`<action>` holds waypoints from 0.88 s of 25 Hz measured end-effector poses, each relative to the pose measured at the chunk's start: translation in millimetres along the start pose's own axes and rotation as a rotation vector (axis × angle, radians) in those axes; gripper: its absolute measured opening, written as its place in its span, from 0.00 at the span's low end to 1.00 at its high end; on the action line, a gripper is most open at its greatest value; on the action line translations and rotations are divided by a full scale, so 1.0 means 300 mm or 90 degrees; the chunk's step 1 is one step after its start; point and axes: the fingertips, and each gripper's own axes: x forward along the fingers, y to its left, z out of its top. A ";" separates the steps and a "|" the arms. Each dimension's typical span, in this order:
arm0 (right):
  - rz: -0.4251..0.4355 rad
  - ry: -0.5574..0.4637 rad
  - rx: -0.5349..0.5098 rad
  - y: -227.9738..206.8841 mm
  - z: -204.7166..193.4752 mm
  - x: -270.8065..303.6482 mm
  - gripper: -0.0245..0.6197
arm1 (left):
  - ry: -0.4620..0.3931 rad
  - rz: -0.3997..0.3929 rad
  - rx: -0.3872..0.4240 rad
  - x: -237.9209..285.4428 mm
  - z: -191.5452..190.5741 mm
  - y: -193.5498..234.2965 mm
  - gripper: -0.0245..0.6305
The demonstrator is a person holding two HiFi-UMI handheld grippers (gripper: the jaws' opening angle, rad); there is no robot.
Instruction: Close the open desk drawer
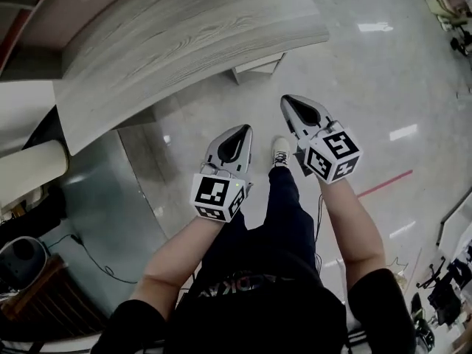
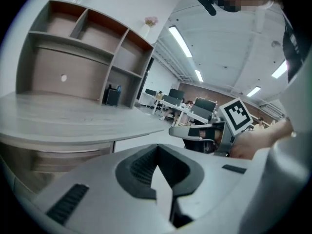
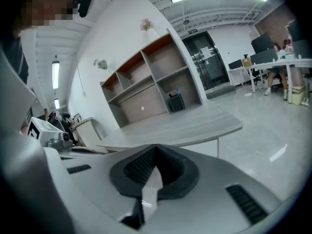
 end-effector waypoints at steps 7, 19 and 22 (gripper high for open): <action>0.006 -0.036 0.003 0.261 0.082 -0.149 0.06 | -0.002 -0.129 0.028 -0.182 0.122 -0.093 0.05; -0.007 -0.106 0.011 0.626 0.108 -0.335 0.06 | 0.008 -0.294 0.093 -0.431 0.210 -0.161 0.05; -0.016 -0.111 0.025 0.707 0.056 -0.367 0.06 | 0.006 -0.321 0.120 -0.511 0.195 -0.170 0.05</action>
